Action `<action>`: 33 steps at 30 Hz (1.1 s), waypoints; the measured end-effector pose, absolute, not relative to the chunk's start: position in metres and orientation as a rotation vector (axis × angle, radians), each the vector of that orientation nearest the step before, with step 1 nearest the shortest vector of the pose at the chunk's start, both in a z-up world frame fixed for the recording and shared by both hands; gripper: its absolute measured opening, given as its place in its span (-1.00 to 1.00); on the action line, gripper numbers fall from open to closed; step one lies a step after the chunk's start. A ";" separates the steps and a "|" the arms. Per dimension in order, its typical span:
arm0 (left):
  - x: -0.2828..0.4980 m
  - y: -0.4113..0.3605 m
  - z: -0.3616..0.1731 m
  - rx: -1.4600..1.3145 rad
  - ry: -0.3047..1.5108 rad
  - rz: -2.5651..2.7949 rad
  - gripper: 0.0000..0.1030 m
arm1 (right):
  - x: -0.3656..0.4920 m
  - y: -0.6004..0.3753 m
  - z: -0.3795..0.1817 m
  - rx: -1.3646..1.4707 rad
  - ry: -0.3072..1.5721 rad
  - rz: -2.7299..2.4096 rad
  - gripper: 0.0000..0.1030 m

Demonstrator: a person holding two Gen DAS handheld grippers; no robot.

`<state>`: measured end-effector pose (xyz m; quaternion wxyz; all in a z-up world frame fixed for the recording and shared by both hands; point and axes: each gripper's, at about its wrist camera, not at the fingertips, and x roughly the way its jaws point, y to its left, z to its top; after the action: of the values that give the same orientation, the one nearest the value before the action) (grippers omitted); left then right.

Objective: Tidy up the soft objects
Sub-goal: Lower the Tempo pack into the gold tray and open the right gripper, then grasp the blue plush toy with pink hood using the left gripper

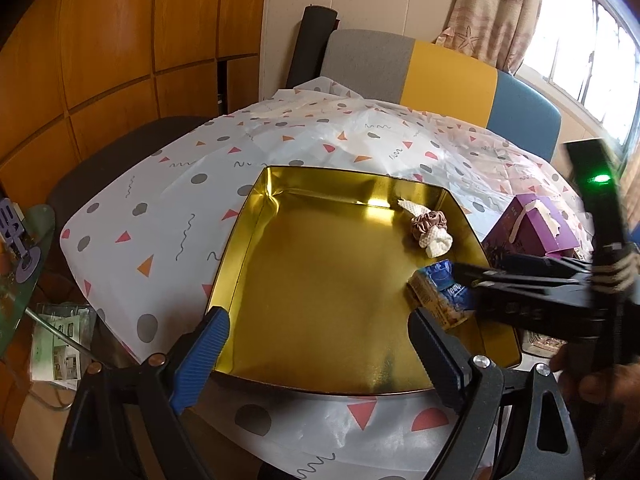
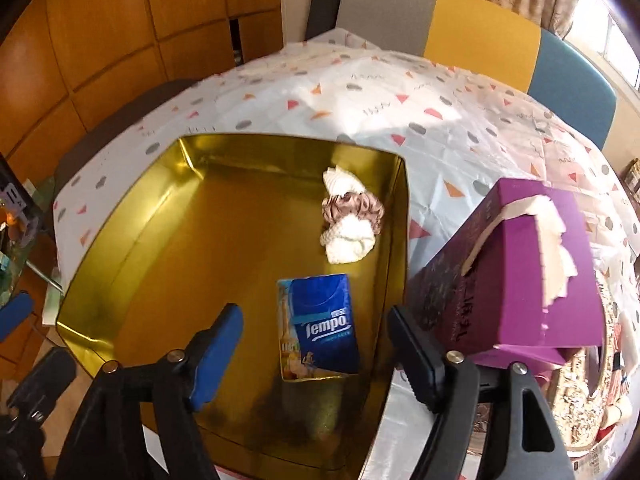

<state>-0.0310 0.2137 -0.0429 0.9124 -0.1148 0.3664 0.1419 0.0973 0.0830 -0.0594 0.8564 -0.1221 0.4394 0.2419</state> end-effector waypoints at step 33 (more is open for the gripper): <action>-0.016 0.149 -0.032 -0.121 0.758 0.086 0.69 | 0.057 -0.180 0.018 -0.010 0.637 0.077 0.47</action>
<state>-0.0162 0.1487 -0.0319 0.9264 -0.0590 0.3694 0.0419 0.0570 -0.1802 0.0180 0.9489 -0.0047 0.3133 0.0376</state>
